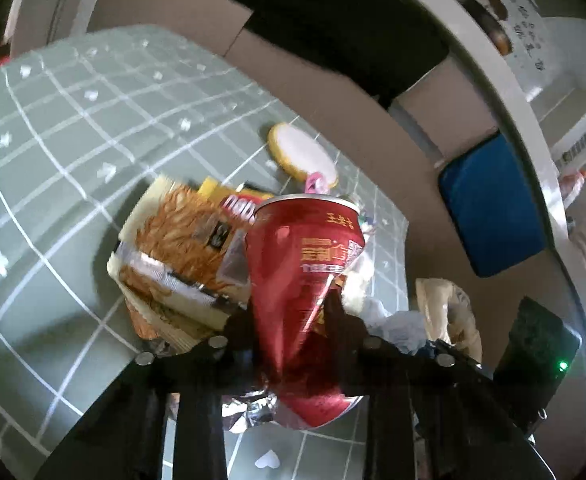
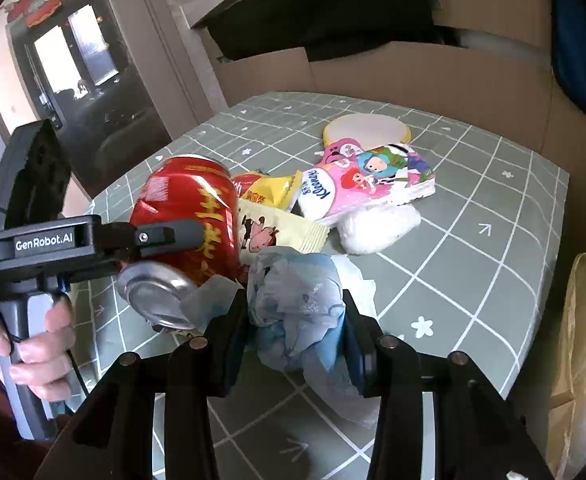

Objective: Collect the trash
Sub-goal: 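Lift the red can and plastic bag up off the table with both tools, then carry the red can and plastic bag into the bin and open both tools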

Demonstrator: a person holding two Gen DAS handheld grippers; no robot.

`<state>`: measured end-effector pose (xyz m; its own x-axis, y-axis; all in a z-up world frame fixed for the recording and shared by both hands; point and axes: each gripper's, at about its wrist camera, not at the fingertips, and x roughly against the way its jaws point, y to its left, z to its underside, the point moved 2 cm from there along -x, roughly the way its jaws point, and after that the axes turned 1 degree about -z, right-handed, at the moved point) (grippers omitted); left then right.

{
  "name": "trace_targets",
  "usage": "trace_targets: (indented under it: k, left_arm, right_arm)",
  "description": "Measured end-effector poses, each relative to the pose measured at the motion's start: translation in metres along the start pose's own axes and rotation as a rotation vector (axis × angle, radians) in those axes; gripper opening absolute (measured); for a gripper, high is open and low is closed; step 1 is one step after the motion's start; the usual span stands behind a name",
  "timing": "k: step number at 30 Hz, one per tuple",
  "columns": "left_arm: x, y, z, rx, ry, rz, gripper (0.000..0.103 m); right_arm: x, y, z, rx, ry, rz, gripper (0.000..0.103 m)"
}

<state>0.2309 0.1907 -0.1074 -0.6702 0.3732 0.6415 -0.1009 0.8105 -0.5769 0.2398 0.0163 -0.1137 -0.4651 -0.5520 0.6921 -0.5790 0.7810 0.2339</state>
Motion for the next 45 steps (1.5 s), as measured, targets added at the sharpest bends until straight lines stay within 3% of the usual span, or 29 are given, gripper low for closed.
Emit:
trace_targets:
  k: [8, 18, 25, 35, 45]
  left_arm:
    - [0.03, -0.046, -0.006, -0.153, -0.126, -0.044, 0.023]
    - [0.057, -0.15, -0.006, -0.405, -0.32, -0.083, 0.023]
    - [0.051, -0.221, 0.006, -0.525, -0.367, -0.02, 0.023]
    - [0.017, -0.295, 0.037, -0.607, -0.319, 0.132, 0.023]
    - [-0.042, -0.31, 0.068, -0.619, -0.194, 0.156, 0.023]
  right_arm:
    - [0.037, -0.006, -0.011, -0.008, -0.087, 0.028, 0.041]
    - [0.121, -0.033, -0.026, -0.016, -0.265, 0.141, 0.041]
    - [0.185, -0.059, -0.023, -0.027, -0.367, 0.266, 0.041]
    - [0.251, -0.099, -0.003, -0.067, -0.442, 0.441, 0.041]
    - [0.267, -0.138, 0.016, -0.15, -0.456, 0.499, 0.041]
